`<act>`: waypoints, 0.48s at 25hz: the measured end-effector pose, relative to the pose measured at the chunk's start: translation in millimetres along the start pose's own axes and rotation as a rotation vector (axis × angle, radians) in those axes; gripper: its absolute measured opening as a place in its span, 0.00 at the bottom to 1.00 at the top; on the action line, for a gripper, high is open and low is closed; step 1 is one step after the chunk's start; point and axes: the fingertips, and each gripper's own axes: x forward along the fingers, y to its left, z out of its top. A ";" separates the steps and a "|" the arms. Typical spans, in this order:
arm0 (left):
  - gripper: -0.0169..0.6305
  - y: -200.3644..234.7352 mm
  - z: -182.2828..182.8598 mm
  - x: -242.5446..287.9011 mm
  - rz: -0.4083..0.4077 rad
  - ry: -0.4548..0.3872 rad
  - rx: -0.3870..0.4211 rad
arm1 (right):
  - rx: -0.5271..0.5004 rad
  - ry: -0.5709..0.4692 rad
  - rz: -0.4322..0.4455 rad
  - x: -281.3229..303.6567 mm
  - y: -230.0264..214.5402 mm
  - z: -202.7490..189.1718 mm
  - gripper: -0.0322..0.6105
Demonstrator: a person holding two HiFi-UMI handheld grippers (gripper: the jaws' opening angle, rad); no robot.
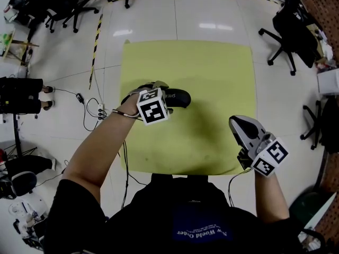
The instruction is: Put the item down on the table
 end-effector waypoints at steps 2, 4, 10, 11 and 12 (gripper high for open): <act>0.58 -0.5 6.7 -27.9 0.010 -0.100 -0.082 | -0.010 -0.008 -0.002 -1.7 4.7 7.7 0.03; 0.58 -0.3 17.9 -66.4 0.021 -0.251 -0.192 | -0.022 -0.020 -0.004 -3.7 8.3 17.4 0.03; 0.58 -7.7 42.0 -224.3 0.064 -0.927 -0.546 | -0.079 -0.075 -0.001 -12.9 25.3 58.3 0.03; 0.58 -12.7 39.0 -249.5 0.082 -1.016 -0.579 | -0.089 -0.085 0.000 -14.2 30.8 66.5 0.03; 0.58 -18.6 35.7 -271.8 0.099 -1.088 -0.601 | -0.097 -0.096 0.000 -15.6 36.3 75.1 0.03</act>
